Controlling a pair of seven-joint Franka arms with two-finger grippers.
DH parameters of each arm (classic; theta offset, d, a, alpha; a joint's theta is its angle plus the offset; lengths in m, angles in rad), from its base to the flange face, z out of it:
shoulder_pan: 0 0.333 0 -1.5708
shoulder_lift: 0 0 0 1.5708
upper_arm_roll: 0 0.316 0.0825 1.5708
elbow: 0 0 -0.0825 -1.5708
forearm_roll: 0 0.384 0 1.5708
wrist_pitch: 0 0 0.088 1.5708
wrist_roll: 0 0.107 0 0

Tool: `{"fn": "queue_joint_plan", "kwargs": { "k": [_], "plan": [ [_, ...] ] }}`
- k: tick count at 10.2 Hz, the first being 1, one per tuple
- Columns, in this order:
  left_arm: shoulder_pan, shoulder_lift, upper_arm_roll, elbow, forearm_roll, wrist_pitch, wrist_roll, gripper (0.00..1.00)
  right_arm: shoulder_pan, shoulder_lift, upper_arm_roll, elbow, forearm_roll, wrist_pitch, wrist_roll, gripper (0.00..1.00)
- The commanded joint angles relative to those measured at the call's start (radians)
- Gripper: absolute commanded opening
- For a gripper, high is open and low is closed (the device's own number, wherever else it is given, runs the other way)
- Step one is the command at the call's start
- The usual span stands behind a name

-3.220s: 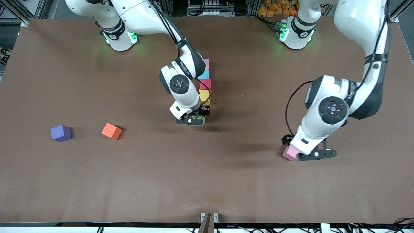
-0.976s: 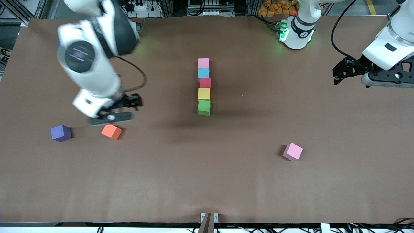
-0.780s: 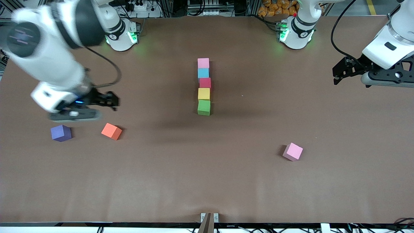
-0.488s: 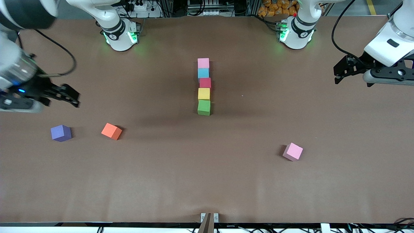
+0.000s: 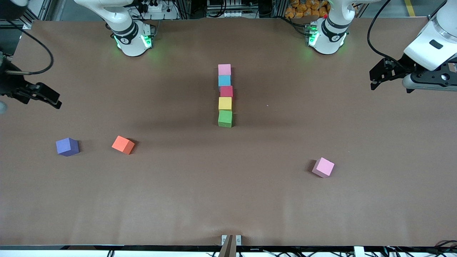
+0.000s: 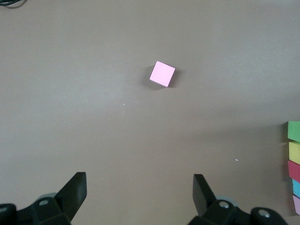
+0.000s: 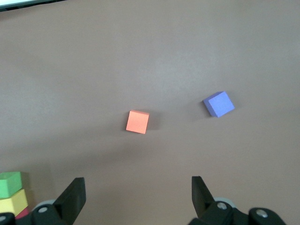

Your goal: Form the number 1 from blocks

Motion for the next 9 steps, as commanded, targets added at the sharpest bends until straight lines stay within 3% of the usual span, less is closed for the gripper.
{"fn": "queue_joint_plan", "kwargs": {
  "k": [1,9],
  "plan": [
    [0.011,-0.013,0.004,0.005,-0.021,-0.023,0.007,1.00,-0.009,-0.032,-0.025,-0.036,0.044,-0.003,-0.059,1.00],
    [0.009,-0.011,0.001,0.005,-0.022,-0.028,0.007,1.00,-0.011,-0.043,-0.028,-0.051,0.023,0.011,-0.059,1.00]
  ]
}}
